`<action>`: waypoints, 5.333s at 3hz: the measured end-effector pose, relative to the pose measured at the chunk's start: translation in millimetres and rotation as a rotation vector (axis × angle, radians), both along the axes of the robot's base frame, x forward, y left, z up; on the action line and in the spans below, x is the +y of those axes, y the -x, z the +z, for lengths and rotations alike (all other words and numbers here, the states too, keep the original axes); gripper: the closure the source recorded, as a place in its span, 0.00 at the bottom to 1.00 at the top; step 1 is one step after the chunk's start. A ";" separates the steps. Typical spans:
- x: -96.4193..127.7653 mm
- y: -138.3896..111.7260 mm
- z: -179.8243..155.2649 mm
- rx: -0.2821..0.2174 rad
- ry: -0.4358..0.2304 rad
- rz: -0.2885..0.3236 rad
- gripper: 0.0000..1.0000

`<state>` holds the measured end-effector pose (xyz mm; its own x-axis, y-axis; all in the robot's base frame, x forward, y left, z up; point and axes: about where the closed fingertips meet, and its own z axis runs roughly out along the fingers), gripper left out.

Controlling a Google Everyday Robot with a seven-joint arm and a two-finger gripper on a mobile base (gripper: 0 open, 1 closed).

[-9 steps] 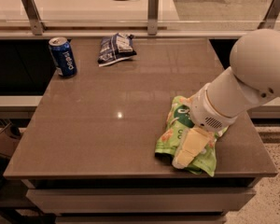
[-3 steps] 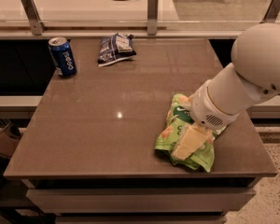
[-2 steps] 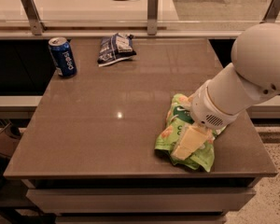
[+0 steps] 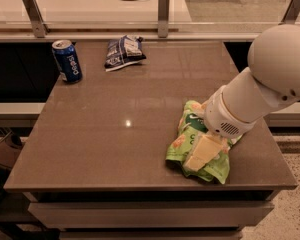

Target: Move green rice chip bag near blue chip bag

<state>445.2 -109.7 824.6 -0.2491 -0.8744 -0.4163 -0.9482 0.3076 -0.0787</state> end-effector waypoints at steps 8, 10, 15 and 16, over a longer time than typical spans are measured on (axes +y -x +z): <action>24.8 -45.3 130.3 -0.142 0.222 0.099 1.00; 64.8 -97.8 173.6 -0.254 0.312 0.200 1.00; 42.1 -190.7 191.8 -0.495 0.375 0.221 1.00; 27.4 -221.7 183.5 -0.498 0.361 0.219 1.00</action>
Offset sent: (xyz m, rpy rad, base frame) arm -0.0119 -0.0058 0.0290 -0.0775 -0.0267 -0.0411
